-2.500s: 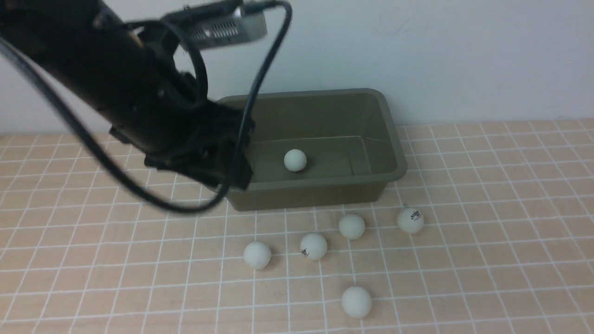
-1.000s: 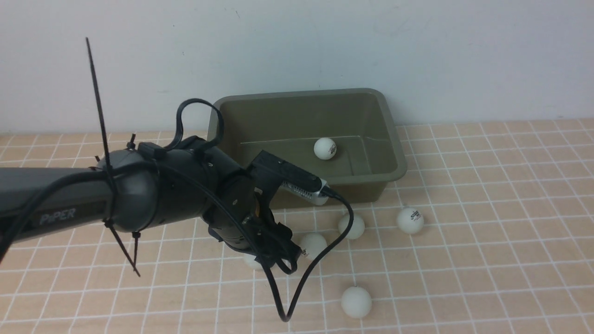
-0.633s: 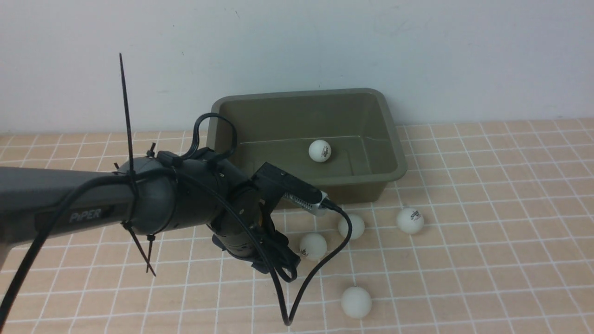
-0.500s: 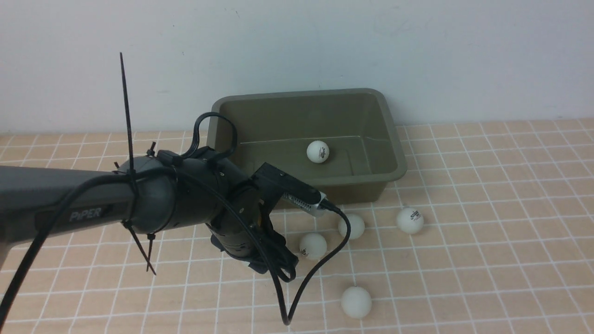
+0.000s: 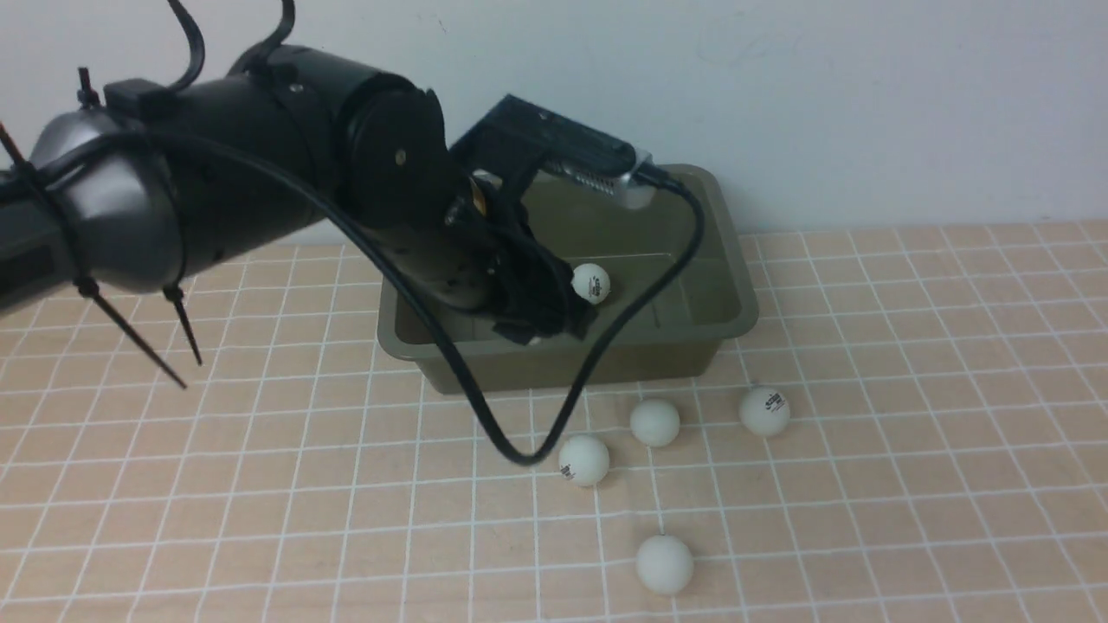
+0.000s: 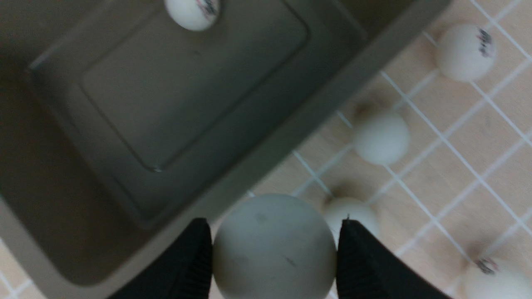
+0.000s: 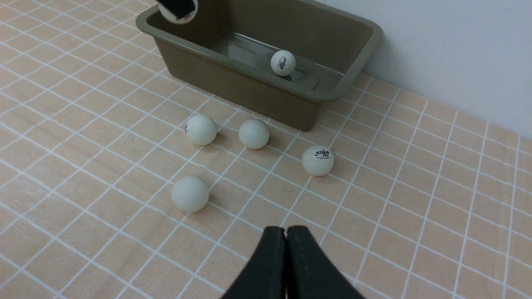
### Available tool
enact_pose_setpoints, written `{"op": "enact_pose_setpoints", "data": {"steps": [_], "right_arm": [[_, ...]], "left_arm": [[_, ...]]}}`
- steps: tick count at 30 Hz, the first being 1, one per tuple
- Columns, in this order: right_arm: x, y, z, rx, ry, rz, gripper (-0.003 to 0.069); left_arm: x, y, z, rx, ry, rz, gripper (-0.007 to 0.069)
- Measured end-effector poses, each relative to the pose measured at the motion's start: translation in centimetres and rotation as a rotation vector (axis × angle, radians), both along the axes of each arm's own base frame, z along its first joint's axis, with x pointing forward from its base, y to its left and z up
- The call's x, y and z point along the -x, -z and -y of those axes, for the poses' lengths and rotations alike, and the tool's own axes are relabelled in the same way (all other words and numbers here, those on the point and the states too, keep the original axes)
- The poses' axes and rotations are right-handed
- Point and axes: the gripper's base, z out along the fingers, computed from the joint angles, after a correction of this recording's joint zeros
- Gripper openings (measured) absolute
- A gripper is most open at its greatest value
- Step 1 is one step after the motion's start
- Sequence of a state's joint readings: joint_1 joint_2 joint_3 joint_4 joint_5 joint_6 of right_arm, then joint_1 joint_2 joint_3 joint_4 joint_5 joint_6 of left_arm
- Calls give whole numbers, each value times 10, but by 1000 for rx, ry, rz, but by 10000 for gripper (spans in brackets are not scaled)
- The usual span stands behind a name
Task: Put the table tennis balls into the box on the light coffee tablecloth.
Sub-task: 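Reach for and grasp a ping pong ball on the table beside the basket, then drop the ball into the bin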
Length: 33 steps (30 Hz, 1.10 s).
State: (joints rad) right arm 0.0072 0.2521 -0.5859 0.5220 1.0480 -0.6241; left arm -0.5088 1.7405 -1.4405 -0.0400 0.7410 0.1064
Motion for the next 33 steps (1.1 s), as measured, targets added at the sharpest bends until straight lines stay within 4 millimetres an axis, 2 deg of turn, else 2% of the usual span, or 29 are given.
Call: {"op": "enact_pose_setpoints", "data": {"steps": [3, 6, 9, 12, 13, 18, 19, 25, 29, 33], "right_arm": [[0, 0, 0, 1, -2, -5, -11], [0, 1, 0, 2, -3, -7, -11], [0, 1, 0, 2, -4, -7, -11], [0, 1, 0, 2, -4, -8, -11], [0, 1, 0, 2, -4, -9, -11], [1, 1, 0, 2, -6, -11, -11], [1, 1, 0, 2, -6, -11, -11], [1, 1, 0, 3, -6, -12, -11], [1, 2, -1, 5, -10, -20, -11], [2, 3, -1, 9, -18, -36, -11]], "left_arm": [[-21, 5, -9, -22, -15, 12, 308], [-56, 21, -20, -55, -34, 14, 308], [-75, 29, -25, -79, -48, -12, 324], [-81, 24, -25, -98, -48, -46, 360], [-81, 12, -25, -113, -46, -66, 377], [-72, -32, -28, -106, -85, -144, 353], [-71, -36, -27, -98, -89, -138, 349], [-45, -79, -18, 155, -115, -186, 204], [-21, -93, -13, 197, -54, -194, 131], [15, -93, -14, 131, 21, -202, 76]]}}
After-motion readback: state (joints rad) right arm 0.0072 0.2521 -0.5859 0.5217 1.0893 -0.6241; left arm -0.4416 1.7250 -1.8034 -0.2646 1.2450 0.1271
